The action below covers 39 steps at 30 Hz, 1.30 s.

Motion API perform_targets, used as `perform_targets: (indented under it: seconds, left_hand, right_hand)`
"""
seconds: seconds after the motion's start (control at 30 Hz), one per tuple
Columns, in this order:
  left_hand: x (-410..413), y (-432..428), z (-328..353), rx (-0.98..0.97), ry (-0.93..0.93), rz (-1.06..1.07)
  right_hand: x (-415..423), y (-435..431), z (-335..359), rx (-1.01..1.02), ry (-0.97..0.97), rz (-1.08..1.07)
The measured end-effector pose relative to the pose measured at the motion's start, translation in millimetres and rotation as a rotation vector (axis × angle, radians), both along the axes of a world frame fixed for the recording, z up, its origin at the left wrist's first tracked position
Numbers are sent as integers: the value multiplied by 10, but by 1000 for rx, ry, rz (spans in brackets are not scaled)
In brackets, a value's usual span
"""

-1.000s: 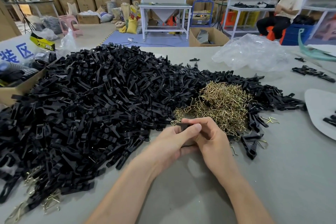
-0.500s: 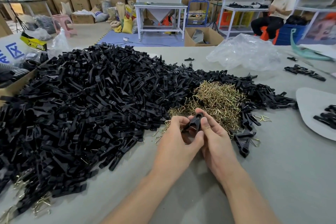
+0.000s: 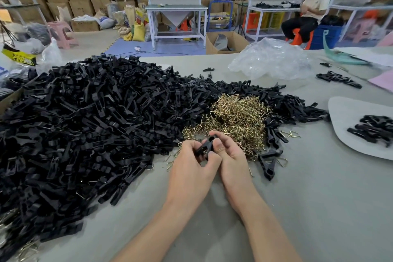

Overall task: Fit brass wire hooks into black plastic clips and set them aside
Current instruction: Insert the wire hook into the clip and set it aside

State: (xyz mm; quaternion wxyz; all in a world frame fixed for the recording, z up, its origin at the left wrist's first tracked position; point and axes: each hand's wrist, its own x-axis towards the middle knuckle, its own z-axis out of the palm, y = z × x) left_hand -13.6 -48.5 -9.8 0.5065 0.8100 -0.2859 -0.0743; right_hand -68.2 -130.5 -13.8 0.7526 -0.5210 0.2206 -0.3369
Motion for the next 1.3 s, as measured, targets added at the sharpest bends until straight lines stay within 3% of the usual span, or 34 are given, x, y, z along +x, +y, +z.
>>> perform_targets:
  seconds: [0.33,0.53,0.83,1.03,1.17,1.3]
  left_hand:
    - [-19,23,11,-77,-13,-45]
    - [-181,-205,169,-124,-85,-213]
    - [-988,-1834,411,-87,-79,-480]
    - [-1625,-2910,504,-13,141,-699]
    - [-1643,-2689,360,-43,74,-705]
    - [-1202,-1961,216,-80,-128,-639]
  right_hand:
    - [-73,16,67,-126,24,-57]
    - [-325,-178,184,-162,-29,-252]
    - [-1199,-1098,315,23,-15,-744]
    - [-1634,-1375,281,79,7,-958]
    - [-1678,-1382,258,70,-7,-944]
    - [-1497,-1117,272,-22,50,-819]
